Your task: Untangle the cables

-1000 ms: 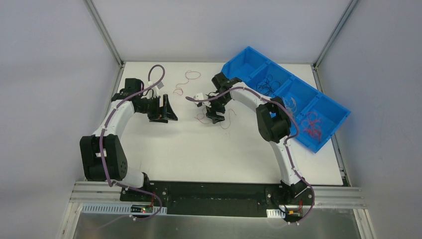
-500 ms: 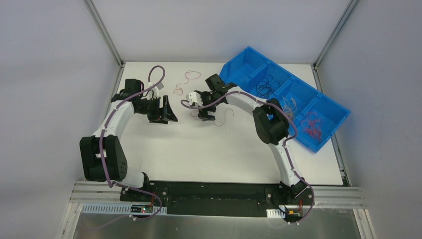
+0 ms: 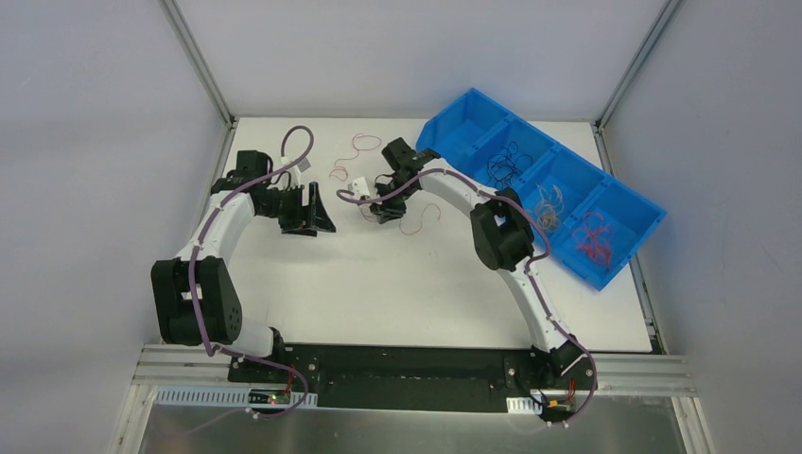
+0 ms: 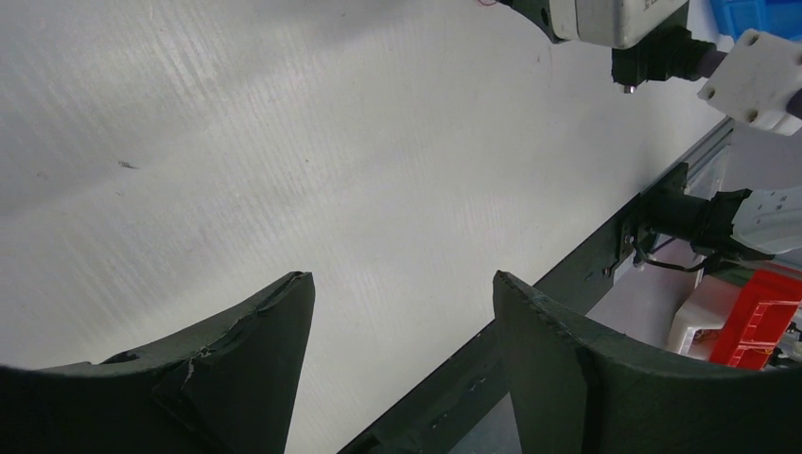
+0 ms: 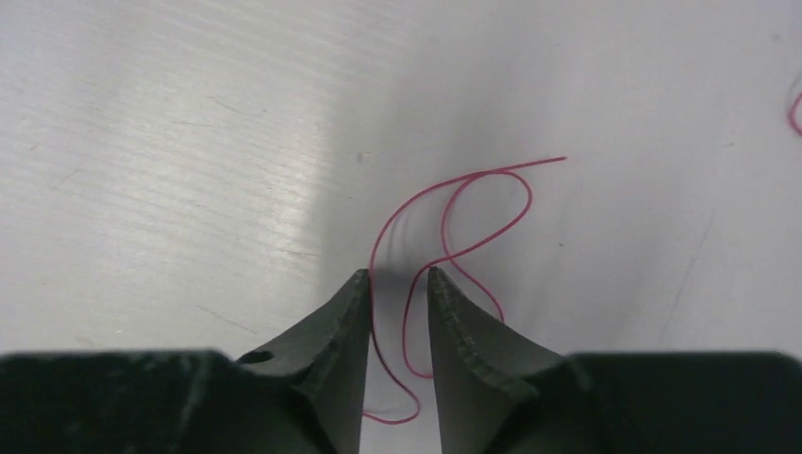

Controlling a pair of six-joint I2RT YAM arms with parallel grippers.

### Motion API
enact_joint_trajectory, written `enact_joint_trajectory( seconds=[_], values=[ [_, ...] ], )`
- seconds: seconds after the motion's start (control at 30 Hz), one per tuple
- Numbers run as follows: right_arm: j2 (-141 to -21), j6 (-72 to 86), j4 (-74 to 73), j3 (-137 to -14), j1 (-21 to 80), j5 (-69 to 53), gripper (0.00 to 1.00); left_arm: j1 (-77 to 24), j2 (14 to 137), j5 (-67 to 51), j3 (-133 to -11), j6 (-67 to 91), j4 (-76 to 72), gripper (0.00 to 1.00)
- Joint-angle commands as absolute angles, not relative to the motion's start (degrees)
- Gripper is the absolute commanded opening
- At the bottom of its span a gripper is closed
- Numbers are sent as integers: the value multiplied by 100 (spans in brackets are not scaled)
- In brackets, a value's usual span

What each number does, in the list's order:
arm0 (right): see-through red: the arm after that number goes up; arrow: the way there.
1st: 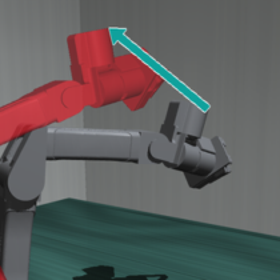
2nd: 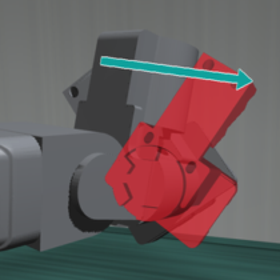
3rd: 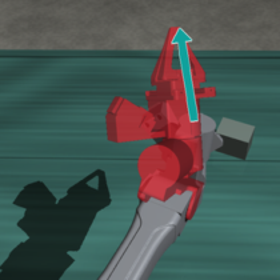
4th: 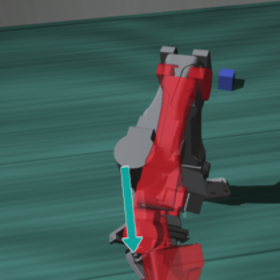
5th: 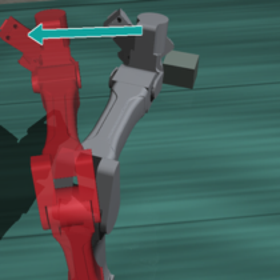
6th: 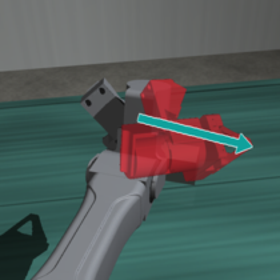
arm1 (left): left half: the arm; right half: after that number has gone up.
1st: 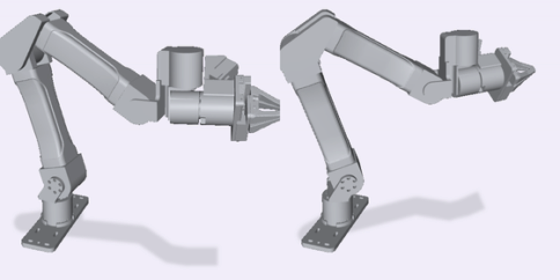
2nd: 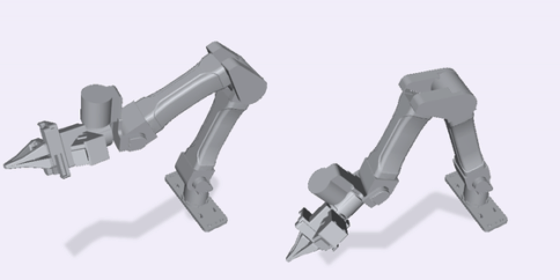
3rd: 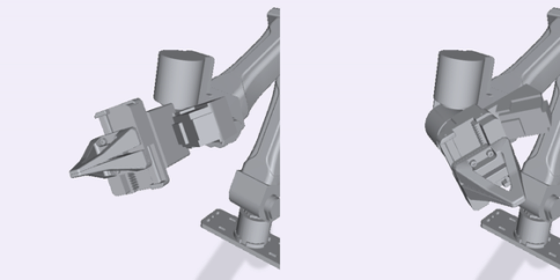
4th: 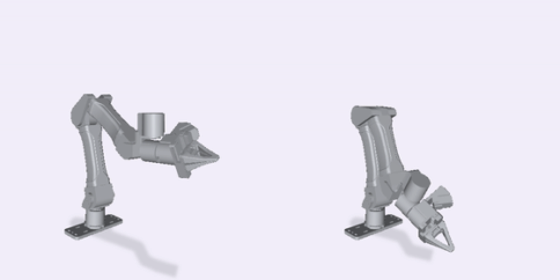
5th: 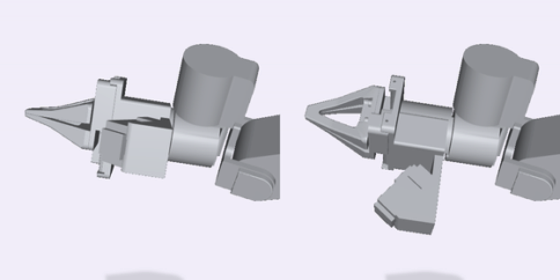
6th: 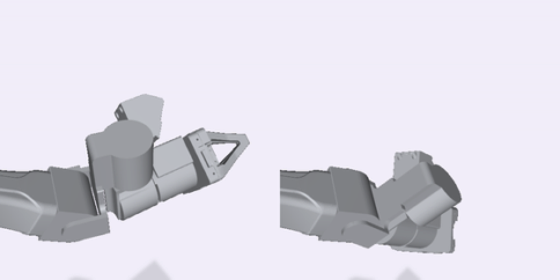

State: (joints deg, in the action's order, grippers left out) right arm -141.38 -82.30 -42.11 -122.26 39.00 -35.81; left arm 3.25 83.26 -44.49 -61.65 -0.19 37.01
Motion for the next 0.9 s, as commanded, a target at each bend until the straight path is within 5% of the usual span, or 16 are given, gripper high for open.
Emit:
enact_joint_trajectory(
  seconds=[0.0,0.1,0.53,0.87],
  values=[
    [-14293,-8496,-5383,-12209,3942,-3564,23,474,8117,-4408,-6213,-298,4016,70],
    [-14124,-8311,-5545,-12142,3938,-3522,0,542,8121,-4421,-6268,-360,4077,70],
    [-12205,-4590,-3883,-11865,3471,-3818,0,650,8578,-4819,-6710,-268,3951,70],
    [-11980,-1871,-1941,-12711,2542,-3059,0,650,8952,-5049,-7216,-73,3729,70]
  ],
)
